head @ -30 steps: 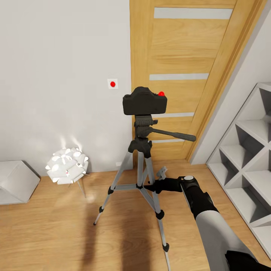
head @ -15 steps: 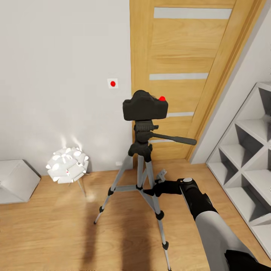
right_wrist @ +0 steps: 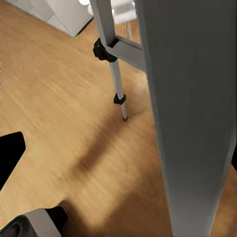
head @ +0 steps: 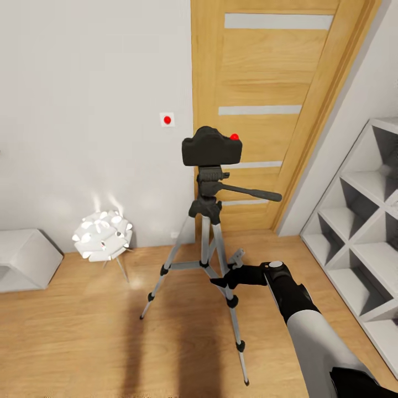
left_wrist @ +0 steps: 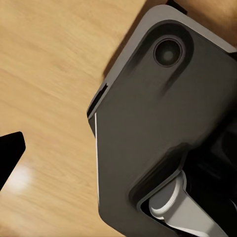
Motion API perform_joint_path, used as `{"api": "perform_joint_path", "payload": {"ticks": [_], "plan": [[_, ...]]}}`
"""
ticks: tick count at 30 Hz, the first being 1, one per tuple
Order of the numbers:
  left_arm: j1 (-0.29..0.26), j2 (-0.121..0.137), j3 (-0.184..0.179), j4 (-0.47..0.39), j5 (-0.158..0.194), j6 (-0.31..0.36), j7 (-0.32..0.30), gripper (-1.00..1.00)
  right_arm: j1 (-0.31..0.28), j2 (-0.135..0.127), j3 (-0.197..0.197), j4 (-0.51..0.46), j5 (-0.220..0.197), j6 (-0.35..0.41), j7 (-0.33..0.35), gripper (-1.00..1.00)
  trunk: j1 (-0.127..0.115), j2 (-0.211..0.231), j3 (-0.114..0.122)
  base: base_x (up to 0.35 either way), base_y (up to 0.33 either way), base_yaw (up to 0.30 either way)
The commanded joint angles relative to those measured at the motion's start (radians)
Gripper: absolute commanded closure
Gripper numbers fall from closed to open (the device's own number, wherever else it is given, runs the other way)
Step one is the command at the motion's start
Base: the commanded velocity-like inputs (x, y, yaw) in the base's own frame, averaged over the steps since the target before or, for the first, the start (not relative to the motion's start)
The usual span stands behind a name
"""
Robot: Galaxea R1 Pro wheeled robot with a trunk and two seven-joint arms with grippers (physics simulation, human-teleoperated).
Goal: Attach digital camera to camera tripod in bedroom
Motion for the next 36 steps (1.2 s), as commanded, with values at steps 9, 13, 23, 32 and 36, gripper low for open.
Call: {"api": "perform_joint_path", "payload": {"ticks": [9,13,23,32,36], "plan": [[0.000,-0.001,-0.008,0.001,0.007,0.003,0.004,-1.00,-0.001,0.002,-0.006,-0.001,0.004,0.010,-0.012,-1.00,0.000,-0.002,-0.002,-0.261,0.000,0.000],[0.001,-0.001,-0.008,0.001,0.007,0.003,0.004,-1.00,-0.001,0.002,-0.006,-0.001,0.004,0.010,-0.020,-1.00,0.000,-0.002,-0.002,-0.334,0.000,0.000],[0.001,-0.001,-0.008,0.001,0.007,0.003,0.005,-1.00,-0.001,0.002,-0.006,-0.001,0.003,0.009,-0.026,-1.00,0.000,-0.002,-0.002,-0.343,0.000,0.000],[0.001,-0.001,-0.008,0.000,0.007,0.003,0.005,-1.00,-0.001,-0.001,-0.006,0.008,0.003,0.009,-0.026,-1.00,0.000,-0.002,-0.002,-0.344,0.000,0.000],[0.001,-0.001,-0.008,0.000,0.007,0.003,0.005,-1.00,-0.001,-0.008,-0.006,0.023,0.003,0.009,-0.026,-1.00,0.000,-0.002,-0.002,-0.280,0.000,0.000]]}}
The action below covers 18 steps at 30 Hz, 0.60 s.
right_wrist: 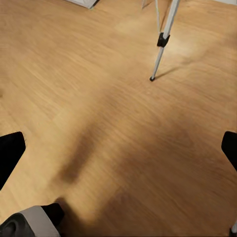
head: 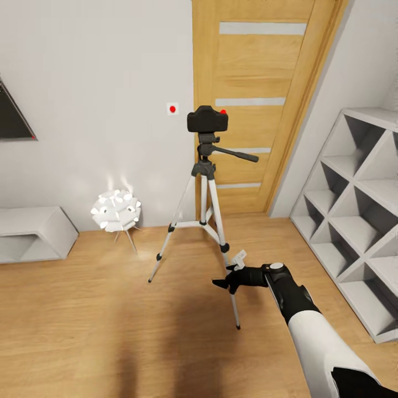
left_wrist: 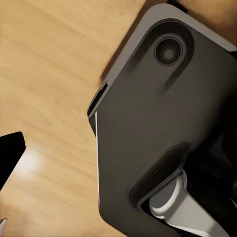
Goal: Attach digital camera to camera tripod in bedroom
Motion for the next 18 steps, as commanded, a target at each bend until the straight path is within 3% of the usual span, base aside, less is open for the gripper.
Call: {"api": "perform_joint_path", "payload": {"ticks": [1,8,18], "plan": [[-0.001,0.000,-0.008,0.000,0.007,0.003,0.002,-1.00,-0.001,-0.002,-0.007,0.005,0.005,0.009,0.007,-1.00,0.000,-0.002,-0.002,-0.141,0.000,0.000],[-0.001,0.000,-0.008,0.000,0.007,0.003,0.002,-1.00,0.001,-0.013,-0.007,0.033,0.004,0.010,0.004,-1.00,0.000,-0.002,-0.002,-0.063,0.000,0.000],[-0.001,0.000,-0.008,0.000,0.007,0.003,0.002,-1.00,0.003,-0.049,-0.007,0.222,0.003,0.007,-0.094,-1.00,0.000,-0.002,-0.002,-0.008,0.000,0.000]]}}
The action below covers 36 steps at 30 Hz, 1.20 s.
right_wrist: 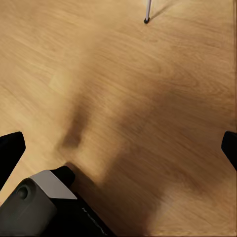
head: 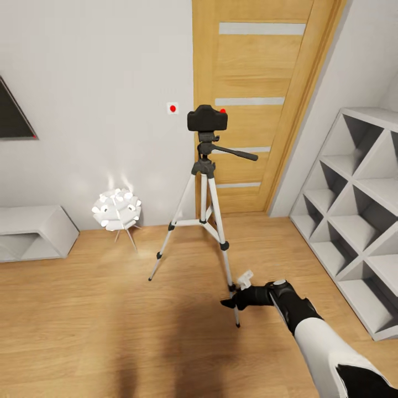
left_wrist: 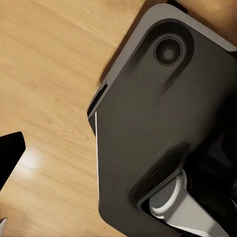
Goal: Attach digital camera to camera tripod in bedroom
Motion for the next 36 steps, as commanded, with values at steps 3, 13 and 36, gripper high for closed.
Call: {"api": "perform_joint_path", "payload": {"ticks": [3,13,36], "plan": [[-0.001,0.000,-0.008,0.000,0.007,0.003,0.003,-1.00,-0.001,-0.009,-0.006,0.083,0.002,0.009,-0.067,-1.00,0.000,-0.002,-0.002,-0.001,0.000,0.000],[-0.001,0.000,-0.008,0.000,0.007,0.002,0.003,-1.00,0.006,-0.035,-0.006,0.355,0.004,0.006,-0.224,-1.00,0.000,-0.002,-0.002,0.000,0.000,0.000],[-0.001,0.005,-0.009,-0.004,-0.004,0.001,0.003,-1.00,0.247,-0.079,-0.006,0.522,-0.069,-0.051,-0.660,-1.00,0.000,-0.002,-0.002,0.000,0.000,0.000]]}}
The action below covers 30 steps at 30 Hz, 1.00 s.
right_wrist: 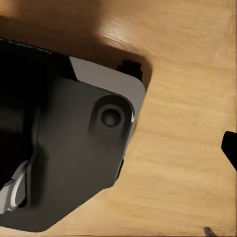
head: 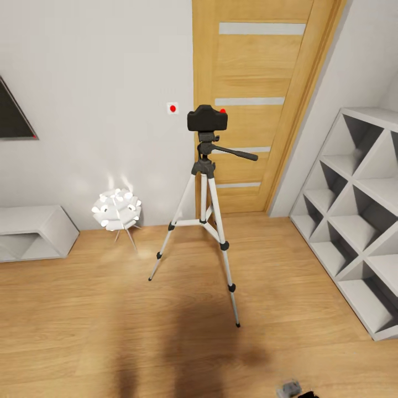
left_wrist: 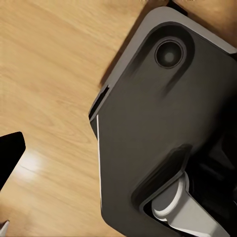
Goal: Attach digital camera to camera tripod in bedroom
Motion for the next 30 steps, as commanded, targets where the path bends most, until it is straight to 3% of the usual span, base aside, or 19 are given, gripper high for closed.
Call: {"api": "perform_joint_path", "payload": {"ticks": [1,8,19,30], "plan": [[-0.001,0.000,-0.008,-0.001,0.007,0.002,0.003,-1.00,0.016,-0.001,-0.009,0.001,-0.002,-0.005,-0.013,-1.00,0.001,-0.002,-0.001,0.000,0.000,0.000],[-0.001,0.001,-0.008,-0.002,0.006,0.001,0.003,-1.00,0.171,-0.003,-0.008,0.002,-0.069,-0.078,-0.069,-1.00,0.001,-0.002,-0.001,0.000,0.000,0.000],[-0.001,0.002,-0.011,-0.006,0.006,0.001,0.003,-1.00,0.356,-0.002,-0.008,0.002,-0.087,-0.249,-0.082,-1.00,0.001,-0.002,-0.001,0.000,0.000,0.000],[-0.001,0.001,-0.007,-0.006,0.005,0.001,0.003,-1.00,0.391,-0.002,-0.007,0.002,-0.088,-0.281,-0.082,-1.00,0.001,-0.002,-0.001,0.000,0.000,0.000]]}}
